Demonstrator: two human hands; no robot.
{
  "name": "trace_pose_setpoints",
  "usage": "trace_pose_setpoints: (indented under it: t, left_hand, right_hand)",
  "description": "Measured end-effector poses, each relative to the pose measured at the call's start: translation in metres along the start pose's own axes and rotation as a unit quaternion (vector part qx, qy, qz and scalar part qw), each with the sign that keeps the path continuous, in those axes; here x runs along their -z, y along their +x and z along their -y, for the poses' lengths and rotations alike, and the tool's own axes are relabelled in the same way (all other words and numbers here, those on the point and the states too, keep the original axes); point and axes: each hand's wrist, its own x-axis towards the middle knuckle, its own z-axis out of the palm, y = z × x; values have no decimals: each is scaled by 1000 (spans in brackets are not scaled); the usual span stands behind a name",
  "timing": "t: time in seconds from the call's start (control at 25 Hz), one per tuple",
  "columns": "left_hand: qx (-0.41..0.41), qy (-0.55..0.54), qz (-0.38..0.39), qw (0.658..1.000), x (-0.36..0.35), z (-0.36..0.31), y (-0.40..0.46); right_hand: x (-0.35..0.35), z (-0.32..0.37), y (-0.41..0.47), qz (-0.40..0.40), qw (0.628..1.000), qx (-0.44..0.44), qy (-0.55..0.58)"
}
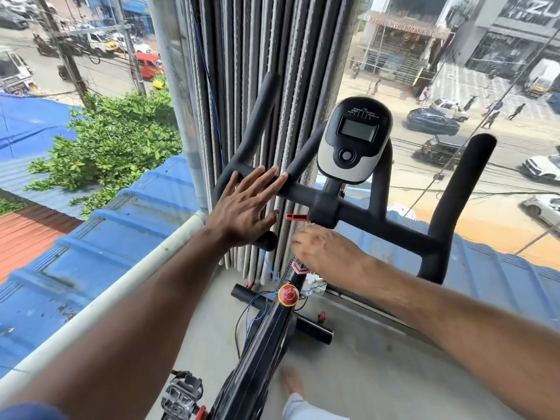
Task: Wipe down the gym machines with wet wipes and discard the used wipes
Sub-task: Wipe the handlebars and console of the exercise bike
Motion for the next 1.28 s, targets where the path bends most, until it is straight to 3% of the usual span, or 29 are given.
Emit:
trace_pose_setpoints:
  t: [0.12,0.28,0.44,0.52,0.56,0.6,0.64,0.68,0.72,0.76,0.8,0.92,1.08,1.28]
  left_hand:
    - [-5,-1,1,1000,0,0,0]
    - [-5,-5,-5,1000,1,2,0]
    - [-5,-4,-4,1000,2,1,0]
    - [-8,-4,-1,1000,2,0,1]
    - [-6,-4,0,1000,2,0,2]
    - [-4,-4,0,1000,2,1,1]
    - [-3,-4,-1,1000,3,1,1]
    - [-3,-4,-3,1000,3,1,0]
    - [-3,-4,-4,1000,3,0,0]
    - [-6,-5,-1,1000,3,-1,0]
    - [-9,-6,2,1000,3,-1,0]
    - [-5,-4,2,1000,3,0,0]
    - [-2,-4,7,1000,4,-1,-1]
    - [2,-2,0,1000,3,0,-1]
  right_hand:
    - [2,-14,6,-21,999,25,-43]
    - [15,5,16,10,998,-32,-57]
    - [10,17,-5,27,997,-44,48]
    - [12,30,-20,-68,968,-104,216]
    - [11,44,-28,-145,915,-171,334]
    - [7,62,-35,-203,814,-264,476]
    - [1,81,-40,-231,648,-350,636]
    - [-6,97,-42,-219,449,-401,768]
    - [-17,109,-42,-199,281,-418,841]
    - [-28,114,-40,-188,181,-418,870]
    - [-36,114,-34,-198,134,-417,877]
    - [-42,93,-12,-283,76,-422,858]
    - [-39,78,12,-355,-32,-385,851]
    - [-40,83,7,-376,-45,-385,841]
